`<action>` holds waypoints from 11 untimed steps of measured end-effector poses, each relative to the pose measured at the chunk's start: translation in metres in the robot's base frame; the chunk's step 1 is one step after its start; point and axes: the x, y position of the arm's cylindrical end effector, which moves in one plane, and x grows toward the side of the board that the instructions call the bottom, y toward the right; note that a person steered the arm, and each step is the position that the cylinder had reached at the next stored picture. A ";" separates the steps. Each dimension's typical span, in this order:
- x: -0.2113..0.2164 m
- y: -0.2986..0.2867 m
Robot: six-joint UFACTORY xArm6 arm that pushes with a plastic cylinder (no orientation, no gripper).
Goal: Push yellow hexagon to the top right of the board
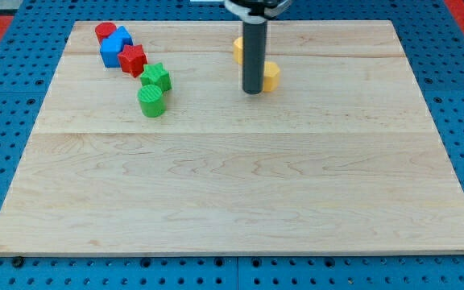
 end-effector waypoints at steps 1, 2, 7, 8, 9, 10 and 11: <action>-0.029 0.006; -0.049 0.027; -0.061 0.051; -0.055 0.051; -0.054 0.053; -0.054 0.064; -0.054 0.075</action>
